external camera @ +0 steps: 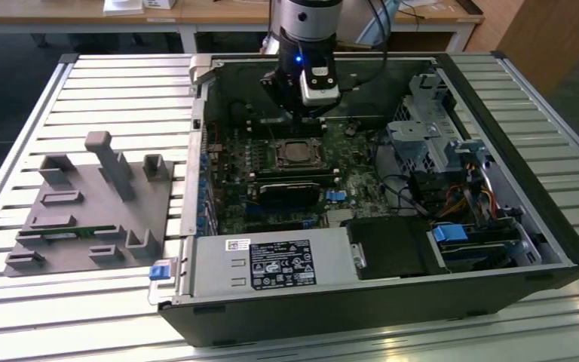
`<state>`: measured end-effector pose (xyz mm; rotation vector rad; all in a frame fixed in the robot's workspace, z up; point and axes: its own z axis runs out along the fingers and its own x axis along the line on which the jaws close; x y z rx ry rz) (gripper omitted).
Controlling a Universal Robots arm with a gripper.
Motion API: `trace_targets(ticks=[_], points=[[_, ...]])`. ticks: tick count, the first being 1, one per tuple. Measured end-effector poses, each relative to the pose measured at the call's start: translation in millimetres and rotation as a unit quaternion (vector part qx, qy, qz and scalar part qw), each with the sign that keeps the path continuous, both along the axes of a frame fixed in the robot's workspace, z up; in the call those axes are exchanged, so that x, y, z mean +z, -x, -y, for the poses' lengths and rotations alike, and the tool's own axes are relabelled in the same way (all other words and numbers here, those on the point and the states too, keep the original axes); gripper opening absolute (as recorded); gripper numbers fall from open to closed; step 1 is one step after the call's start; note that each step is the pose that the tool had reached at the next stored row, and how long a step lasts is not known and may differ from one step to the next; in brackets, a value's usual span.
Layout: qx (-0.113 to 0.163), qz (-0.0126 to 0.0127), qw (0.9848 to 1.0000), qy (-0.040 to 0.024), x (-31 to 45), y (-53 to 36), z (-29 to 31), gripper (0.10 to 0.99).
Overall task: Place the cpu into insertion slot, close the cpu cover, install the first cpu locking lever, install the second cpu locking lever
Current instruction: 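Install the first cpu locking lever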
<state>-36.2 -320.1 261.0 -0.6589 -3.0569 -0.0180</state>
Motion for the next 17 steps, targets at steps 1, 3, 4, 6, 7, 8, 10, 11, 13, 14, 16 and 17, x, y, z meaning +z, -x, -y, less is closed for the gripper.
trace_targets(ticks=[1,3,4,6,7,8,10,11,13,14,16,17], points=[[0.009,0.0,1.0,0.0,0.0,0.0,0.0,0.106],[0.033,0.0,0.9995,0.0,0.0,0.0,0.0,0.106],[0.04,0.0,0.9992,0.0,0.0,0.0,0.0,0.106],[0.054,0.0001,0.9985,0.0,0.0,0.0,0.0,0.106],[0.06,0.0001,0.9982,0.0,0.0,0.0,0.0,0.106],[0.065,0.0004,0.9979,0.0001,0.0,0.0,0.0,0.106],[0.075,0.0015,0.9972,0.0001,0.0,0.0,0.0,0.106],[0.08,0.0025,0.9968,0.0001,0.0,0.0,0.0,0.106],[0.089,0.0047,0.9961,0.0003,0.0,0.0,0.0,0.106],[0.093,0.0057,0.9956,0.0004,0.0,0.0,0.0,0.106],[0.103,0.0077,0.9947,0.0005,0.0,0.0,0.0,0.106],[0.106,0.0088,0.9943,0.0006,0.0,0.0,0.0,0.106]])
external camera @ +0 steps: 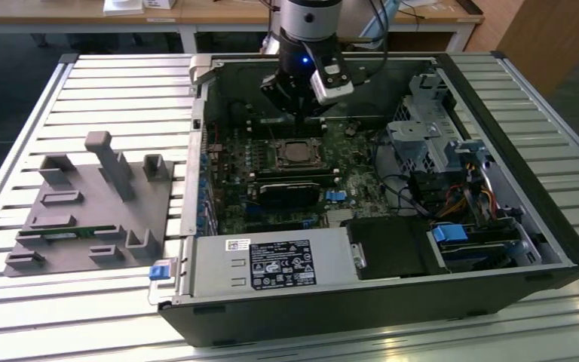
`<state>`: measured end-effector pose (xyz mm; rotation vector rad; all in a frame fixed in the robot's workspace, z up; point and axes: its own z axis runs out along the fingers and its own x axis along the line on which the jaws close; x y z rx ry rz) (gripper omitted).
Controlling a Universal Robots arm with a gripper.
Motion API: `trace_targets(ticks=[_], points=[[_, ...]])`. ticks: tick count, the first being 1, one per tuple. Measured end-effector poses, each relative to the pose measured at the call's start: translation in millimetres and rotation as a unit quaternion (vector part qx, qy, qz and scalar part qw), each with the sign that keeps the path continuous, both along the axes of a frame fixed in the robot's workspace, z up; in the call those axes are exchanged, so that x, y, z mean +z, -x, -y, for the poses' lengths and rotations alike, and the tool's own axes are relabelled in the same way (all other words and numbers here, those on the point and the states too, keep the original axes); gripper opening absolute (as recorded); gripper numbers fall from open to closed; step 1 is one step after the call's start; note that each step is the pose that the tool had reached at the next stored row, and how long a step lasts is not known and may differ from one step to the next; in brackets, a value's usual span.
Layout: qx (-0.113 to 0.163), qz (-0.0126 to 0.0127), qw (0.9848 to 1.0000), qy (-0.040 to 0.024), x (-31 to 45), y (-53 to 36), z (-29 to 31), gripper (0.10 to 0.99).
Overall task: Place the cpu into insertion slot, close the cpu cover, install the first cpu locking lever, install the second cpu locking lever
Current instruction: 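Install the first cpu locking lever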
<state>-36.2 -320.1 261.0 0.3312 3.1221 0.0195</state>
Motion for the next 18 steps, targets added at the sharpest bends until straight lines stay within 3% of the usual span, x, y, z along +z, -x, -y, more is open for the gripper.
trace_targets(ticks=[6,10,15,18], points=[[0.025,0.0076,0.9997,0.0,0.0,0.0,0.0,0.106],[0.046,0.0107,0.9989,-0.0001,0.0,0.0,0.0,0.106],[0.075,0.0145,0.9971,-0.0003,0.0,0.0,0.0,0.106],[0.101,0.015,0.9948,-0.0005,0.0,0.0,0.0,0.106]])
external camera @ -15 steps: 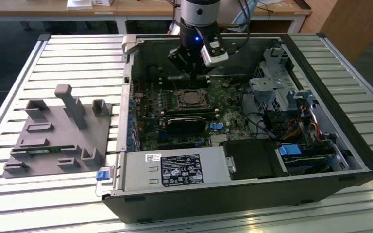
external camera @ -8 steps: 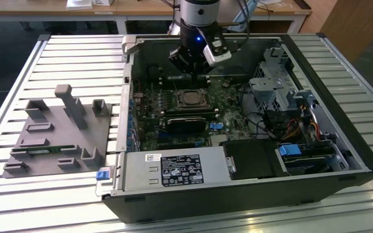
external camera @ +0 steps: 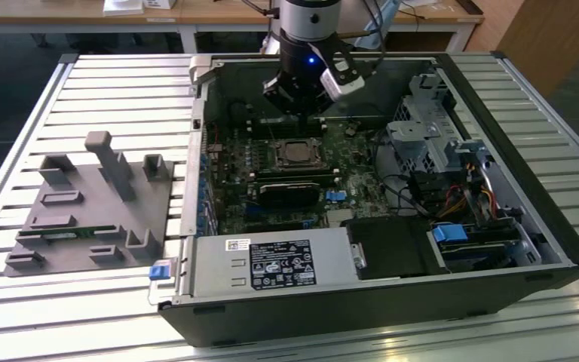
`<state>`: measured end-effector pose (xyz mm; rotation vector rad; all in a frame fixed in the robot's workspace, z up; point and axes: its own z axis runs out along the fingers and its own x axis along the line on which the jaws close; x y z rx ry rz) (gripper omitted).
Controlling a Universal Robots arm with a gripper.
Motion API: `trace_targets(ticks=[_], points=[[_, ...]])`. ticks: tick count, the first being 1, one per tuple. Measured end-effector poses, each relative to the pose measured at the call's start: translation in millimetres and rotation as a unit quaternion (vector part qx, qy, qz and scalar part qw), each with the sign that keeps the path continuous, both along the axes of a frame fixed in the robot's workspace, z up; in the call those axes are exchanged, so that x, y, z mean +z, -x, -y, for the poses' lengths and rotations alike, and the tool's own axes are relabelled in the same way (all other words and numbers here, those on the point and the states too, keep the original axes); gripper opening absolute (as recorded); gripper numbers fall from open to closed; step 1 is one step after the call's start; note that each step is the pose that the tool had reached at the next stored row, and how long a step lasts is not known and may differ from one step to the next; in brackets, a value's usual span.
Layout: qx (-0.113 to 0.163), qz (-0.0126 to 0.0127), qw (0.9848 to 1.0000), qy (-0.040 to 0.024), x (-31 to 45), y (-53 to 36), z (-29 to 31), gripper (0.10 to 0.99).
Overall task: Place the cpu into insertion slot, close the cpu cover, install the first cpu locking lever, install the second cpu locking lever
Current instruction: 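Install the first cpu locking lever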
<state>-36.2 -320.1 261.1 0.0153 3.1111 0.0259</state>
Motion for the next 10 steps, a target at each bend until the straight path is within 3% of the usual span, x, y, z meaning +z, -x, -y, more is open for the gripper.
trace_targets(ticks=[5,8,9,10], points=[[0.024,0.0003,0.9997,-0.0012,0.0,0.0,0.1,0.106],[0.025,0.001,0.9993,-0.0269,-0.1,0.1,0.0,0.106],[0.025,0.0011,0.9992,-0.0317,-0.1,0.2,0.1,0.106],[0.025,0.0012,0.9992,-0.0321,-0.1,0.4,0.1,0.106]])
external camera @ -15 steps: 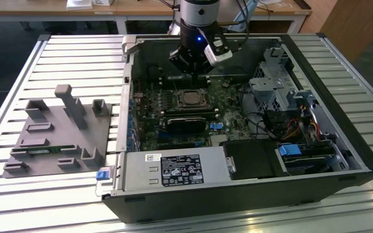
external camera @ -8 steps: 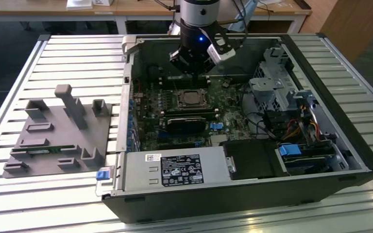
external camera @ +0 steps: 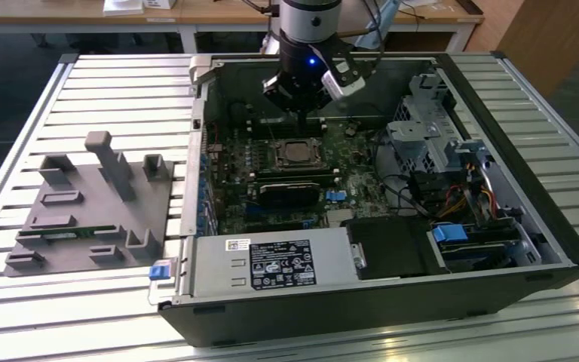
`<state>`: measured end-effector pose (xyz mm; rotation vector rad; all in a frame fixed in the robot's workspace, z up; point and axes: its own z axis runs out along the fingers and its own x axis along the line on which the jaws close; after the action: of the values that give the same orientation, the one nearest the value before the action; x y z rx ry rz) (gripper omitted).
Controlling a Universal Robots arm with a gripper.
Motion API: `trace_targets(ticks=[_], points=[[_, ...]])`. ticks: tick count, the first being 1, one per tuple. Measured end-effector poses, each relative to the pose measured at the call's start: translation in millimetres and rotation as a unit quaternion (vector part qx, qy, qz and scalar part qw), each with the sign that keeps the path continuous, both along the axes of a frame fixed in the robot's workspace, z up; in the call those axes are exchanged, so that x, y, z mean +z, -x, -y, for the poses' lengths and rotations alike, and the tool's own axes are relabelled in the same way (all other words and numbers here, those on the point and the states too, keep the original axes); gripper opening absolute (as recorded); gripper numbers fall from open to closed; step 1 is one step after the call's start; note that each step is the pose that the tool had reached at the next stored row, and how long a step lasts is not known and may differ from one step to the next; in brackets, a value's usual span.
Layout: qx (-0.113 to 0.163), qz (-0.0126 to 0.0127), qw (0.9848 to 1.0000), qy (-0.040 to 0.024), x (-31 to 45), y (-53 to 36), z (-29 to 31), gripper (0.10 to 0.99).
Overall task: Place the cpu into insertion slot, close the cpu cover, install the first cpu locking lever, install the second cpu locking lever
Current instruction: 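Install the first cpu locking lever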
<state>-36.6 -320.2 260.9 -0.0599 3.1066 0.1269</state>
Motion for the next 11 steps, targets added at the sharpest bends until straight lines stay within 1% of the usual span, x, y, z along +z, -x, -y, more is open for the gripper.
trace_targets(ticks=[3,4,9,11], points=[[0.0,0.0,1.0,0.0001,0.0,0.8,0.0,0.106],[0.0,0.0,1.0,0.0001,-0.1,2.2,0.0,0.106],[0.0,0.0,1.0,0.0001,-0.2,13.8,0.0,0.106],[0.0,0.0,1.0,0.0001,-0.2,16.0,0.0,0.106]])
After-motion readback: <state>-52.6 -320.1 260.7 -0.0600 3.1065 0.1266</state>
